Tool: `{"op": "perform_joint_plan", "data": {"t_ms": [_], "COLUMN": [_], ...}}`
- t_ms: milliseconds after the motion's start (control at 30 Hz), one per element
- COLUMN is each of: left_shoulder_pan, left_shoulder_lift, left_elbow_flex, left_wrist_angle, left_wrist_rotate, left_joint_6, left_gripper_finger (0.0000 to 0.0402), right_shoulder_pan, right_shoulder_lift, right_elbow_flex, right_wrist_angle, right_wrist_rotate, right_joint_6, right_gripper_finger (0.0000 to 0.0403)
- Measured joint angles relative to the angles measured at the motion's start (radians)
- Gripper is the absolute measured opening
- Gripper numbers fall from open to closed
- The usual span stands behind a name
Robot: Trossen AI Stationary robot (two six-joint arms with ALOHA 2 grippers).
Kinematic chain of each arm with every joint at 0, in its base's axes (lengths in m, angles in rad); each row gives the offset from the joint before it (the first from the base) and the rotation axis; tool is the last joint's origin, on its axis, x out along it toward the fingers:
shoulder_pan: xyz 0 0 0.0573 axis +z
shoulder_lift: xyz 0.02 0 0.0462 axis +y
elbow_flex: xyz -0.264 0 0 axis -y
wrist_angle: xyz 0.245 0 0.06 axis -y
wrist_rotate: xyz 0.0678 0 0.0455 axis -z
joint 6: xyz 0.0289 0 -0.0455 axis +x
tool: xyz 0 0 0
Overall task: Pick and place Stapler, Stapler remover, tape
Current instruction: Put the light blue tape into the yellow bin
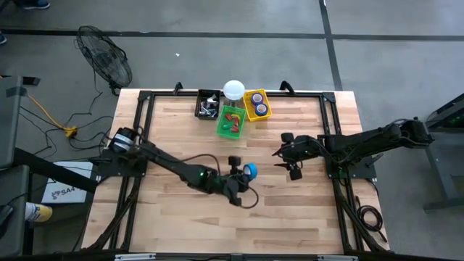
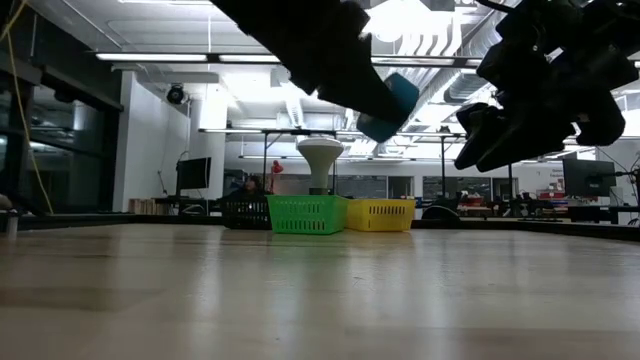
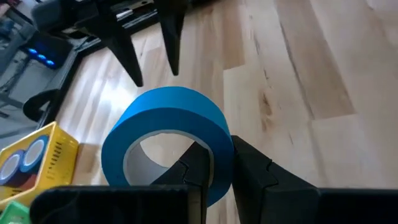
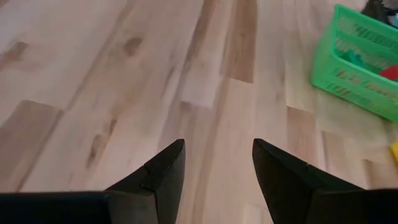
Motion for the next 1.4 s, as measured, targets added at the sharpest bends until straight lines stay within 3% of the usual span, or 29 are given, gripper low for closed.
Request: {"op": "perform_joint_plan", "data": {"t_ms": [300, 600, 867, 1067, 1233, 1400], "left_shoulder_pan": [0.119, 0.235, 0.282, 0.331, 0.361, 0.368], "left_shoulder_lift": [0.0, -0.001, -0.001, -0.001, -0.001, -0.001], "left_elbow_flex": [-0.005, -0.102, -0.223, -0.287, -0.306, -0.306], "left_wrist_angle": [0.064, 0.228, 0.522, 0.749, 0.82, 0.839], "left_wrist_rotate": [0.162, 0.314, 0.409, 0.558, 0.684, 0.72], "left_joint_6": [0.123, 0.171, 0.237, 0.27, 0.27, 0.281], "left_gripper_finger": [0.004, 0.004, 0.004, 0.004, 0.004, 0.004], "right_shoulder_pan": [0.0, 0.0, 0.0, 0.0, 0.0, 0.0], "right_shoulder_lift": [0.0, -0.062, -0.16, -0.163, -0.163, -0.163], "right_elbow_flex": [0.0, 0.0, 0.0, 0.0, 0.0, 0.0], "right_wrist_angle": [-0.009, -0.067, -0.029, 0.057, 0.148, 0.222], "right_wrist_rotate": [0.14, 0.259, 0.163, 0.128, 0.131, 0.121], "right_joint_6": [-0.01, -0.023, -0.036, -0.087, -0.14, -0.165], "right_gripper_finger": [0.0179, 0.0179, 0.0179, 0.0179, 0.0179, 0.0179]}}
